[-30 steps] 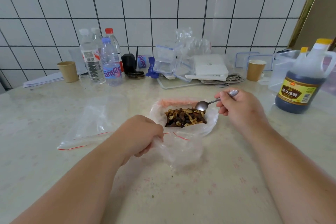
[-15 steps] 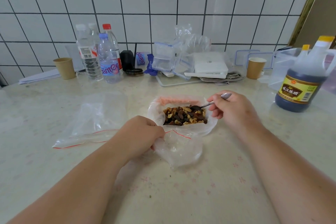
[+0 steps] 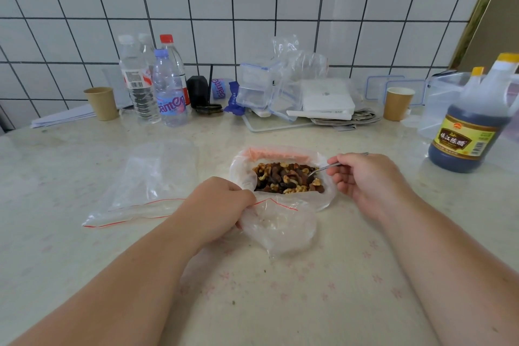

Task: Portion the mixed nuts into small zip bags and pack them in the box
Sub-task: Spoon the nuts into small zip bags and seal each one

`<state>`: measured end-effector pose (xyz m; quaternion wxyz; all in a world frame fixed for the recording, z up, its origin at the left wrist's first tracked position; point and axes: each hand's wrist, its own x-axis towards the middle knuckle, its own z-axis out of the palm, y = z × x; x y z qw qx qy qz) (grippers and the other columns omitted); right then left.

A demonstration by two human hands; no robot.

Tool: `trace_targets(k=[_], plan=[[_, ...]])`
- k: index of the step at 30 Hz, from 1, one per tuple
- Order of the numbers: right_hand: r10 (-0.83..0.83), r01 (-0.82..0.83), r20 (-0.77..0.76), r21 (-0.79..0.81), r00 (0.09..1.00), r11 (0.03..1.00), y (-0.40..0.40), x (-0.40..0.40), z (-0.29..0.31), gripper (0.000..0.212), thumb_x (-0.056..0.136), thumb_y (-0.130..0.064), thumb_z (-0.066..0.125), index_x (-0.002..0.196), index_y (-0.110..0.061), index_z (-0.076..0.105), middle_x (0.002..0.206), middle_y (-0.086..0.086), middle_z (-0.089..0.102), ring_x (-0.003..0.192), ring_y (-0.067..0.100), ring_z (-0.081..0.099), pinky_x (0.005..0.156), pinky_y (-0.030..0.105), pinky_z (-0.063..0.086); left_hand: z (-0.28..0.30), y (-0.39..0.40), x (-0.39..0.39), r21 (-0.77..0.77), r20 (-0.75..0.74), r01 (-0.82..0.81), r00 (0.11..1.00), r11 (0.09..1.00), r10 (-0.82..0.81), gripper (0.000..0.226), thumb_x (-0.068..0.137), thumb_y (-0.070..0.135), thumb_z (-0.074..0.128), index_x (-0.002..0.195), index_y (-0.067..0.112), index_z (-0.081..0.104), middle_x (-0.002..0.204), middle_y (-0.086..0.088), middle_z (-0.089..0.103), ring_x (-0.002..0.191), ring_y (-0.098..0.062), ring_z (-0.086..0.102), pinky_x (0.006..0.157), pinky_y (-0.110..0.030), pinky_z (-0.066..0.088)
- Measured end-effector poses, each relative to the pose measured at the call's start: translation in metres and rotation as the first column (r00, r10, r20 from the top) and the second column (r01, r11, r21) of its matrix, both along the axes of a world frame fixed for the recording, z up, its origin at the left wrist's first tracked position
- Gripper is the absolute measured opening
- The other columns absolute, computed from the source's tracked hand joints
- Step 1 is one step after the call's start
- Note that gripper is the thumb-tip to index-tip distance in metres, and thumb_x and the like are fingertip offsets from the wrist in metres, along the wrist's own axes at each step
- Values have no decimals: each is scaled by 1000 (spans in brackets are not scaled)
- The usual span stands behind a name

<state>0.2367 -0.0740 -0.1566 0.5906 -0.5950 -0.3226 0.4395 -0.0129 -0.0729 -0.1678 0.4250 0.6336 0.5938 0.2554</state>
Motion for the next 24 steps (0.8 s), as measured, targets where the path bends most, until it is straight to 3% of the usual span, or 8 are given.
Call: trace_targets(k=[4,9,18,24], plan=[[-21,22,-84,13,996,1000,-1,0,1,21,94,-6,52,80,-3,67,54,5,65,40,8,55,38,18,45,0,2,0,-4,12,-9,1000,1000,9,42,66,45,61,77,8,77,75,-20,76,49,-20,42,62,-32,38],[-2,14,-172,70,985,997,-3,1,5,23,99,-12,52,82,-4,66,53,3,65,41,7,56,39,16,45,-1,4,-4,-20,36,-27,999,999,27,34,81,36,69,81,2,77,49,-5,59,37,-16,41,43,-19,32],[64,-41,-221,107,973,993,-8,1,12,28,99,-14,52,78,-3,68,54,6,64,41,9,55,38,18,42,-2,4,-4,37,25,-22,999,999,21,30,85,33,71,76,6,79,41,1,49,35,-13,36,40,-18,28],[225,-202,-207,127,952,971,-15,-4,21,34,96,-14,52,69,-4,71,55,8,60,40,12,49,36,20,37,-1,4,-4,38,26,-24,999,999,23,28,86,32,70,72,10,79,39,2,49,32,-13,36,38,-15,29]])
